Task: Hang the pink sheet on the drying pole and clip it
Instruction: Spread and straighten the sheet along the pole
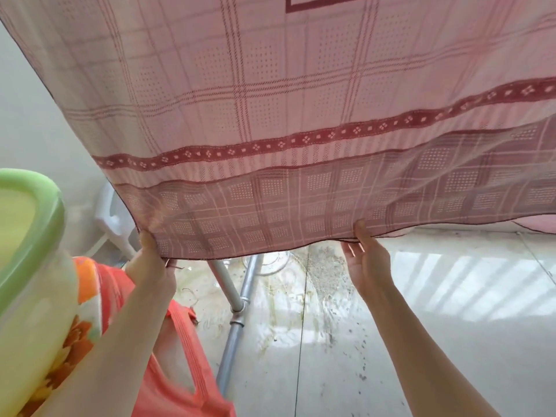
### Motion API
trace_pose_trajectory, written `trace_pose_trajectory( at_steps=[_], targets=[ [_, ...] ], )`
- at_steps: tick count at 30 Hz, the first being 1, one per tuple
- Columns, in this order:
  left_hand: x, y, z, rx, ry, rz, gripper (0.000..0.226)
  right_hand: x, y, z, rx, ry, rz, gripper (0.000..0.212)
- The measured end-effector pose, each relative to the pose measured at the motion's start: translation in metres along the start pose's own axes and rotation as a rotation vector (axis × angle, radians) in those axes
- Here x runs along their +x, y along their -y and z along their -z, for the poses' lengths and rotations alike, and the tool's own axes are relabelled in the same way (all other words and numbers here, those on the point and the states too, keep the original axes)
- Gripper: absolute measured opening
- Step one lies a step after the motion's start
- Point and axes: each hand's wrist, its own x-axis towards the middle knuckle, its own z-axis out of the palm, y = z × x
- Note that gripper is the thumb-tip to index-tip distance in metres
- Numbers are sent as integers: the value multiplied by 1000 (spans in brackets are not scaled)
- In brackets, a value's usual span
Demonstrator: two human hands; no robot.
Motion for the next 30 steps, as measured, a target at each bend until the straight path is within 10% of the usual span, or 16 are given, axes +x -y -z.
trace_pose_trajectory(
  at_steps=[8, 30],
  targets=[
    [15, -5, -4, 38, 37, 8, 26, -18, -29, 29, -518, -62, 225, 41],
    [9, -8, -10, 138, -126, -6, 45, -17, 49, 23, 244, 129, -9, 27]
  ],
)
